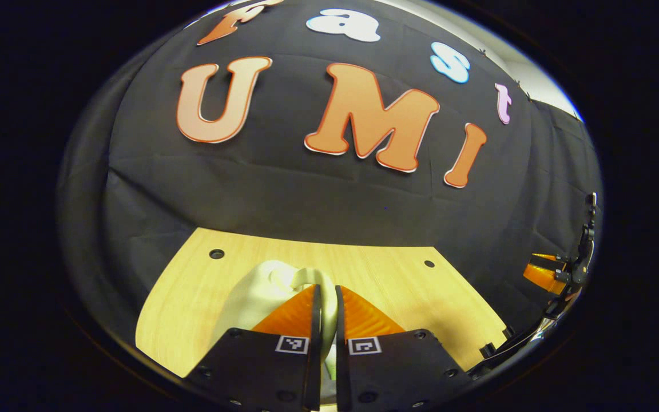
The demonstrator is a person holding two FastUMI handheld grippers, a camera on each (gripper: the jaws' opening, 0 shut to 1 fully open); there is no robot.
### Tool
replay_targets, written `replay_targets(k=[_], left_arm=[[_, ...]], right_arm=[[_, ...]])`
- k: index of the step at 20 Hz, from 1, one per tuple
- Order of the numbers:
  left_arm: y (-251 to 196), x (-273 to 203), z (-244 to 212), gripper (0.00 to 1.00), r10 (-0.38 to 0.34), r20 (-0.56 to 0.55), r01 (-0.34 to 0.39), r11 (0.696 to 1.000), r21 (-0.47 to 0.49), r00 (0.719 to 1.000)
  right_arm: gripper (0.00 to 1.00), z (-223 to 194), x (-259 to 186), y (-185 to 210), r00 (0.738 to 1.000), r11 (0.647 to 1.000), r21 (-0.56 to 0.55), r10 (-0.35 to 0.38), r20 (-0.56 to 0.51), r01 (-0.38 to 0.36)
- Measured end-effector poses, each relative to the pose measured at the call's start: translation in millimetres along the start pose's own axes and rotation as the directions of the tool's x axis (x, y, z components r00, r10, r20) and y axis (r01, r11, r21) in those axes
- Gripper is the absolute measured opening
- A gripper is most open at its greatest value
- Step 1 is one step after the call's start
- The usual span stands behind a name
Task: First open the suitcase, pack the skin care products into it, and then close the suitcase.
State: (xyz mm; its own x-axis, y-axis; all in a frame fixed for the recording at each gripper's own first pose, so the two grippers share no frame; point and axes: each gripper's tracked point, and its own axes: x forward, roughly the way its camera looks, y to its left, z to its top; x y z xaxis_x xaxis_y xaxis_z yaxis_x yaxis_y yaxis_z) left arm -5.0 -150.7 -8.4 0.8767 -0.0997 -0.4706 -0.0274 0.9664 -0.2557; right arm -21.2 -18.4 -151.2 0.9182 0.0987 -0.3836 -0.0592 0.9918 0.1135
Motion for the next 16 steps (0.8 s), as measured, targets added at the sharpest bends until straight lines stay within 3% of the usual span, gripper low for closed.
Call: replay_targets(k=[2, 5, 13, 14, 15, 16], left_arm=[[-21.6, 10.2, -15.9, 0.11, -0.026, -0.018, 0.027, 0.999, 0.044, 0.999], [-51.0, 28.0, -40.3, 0.11, -0.064, -0.058, 0.066, 0.997, 0.031, 0.996], [-102.4, 61.4, -115.1, 0.11, -0.063, -0.192, 0.070, 0.997, 0.031, 0.979], [-111.6, 65.5, -130.7, 0.14, -0.064, -0.226, 0.074, 0.997, 0.035, 0.972], [-116.6, 67.8, -143.4, 0.23, -0.056, -0.256, 0.070, 0.996, 0.048, 0.965], [-126.0, 67.5, -150.9, 0.23, -0.059, -0.269, 0.079, 0.995, 0.061, 0.961]], right_arm=[[0.93, -4.1, 1.6, -4.8, 1.000, 1.000, 0.010, 0.014, 0.002, -0.014], [0.93, -21.2, 3.0, -10.3, 0.999, 0.998, 0.046, 0.040, -0.028, -0.039], [0.93, -20.8, 4.1, -34.6, 0.999, 0.998, 0.038, 0.049, -0.009, -0.048], [0.93, -19.6, 4.5, -36.2, 0.999, 0.998, 0.034, 0.052, -0.007, -0.052], [0.94, -19.4, 1.5, -39.5, 0.999, 0.998, 0.030, 0.051, -0.006, -0.051], [0.94, -17.1, 1.1, -40.8, 0.998, 0.998, 0.026, 0.055, -0.001, -0.055]])
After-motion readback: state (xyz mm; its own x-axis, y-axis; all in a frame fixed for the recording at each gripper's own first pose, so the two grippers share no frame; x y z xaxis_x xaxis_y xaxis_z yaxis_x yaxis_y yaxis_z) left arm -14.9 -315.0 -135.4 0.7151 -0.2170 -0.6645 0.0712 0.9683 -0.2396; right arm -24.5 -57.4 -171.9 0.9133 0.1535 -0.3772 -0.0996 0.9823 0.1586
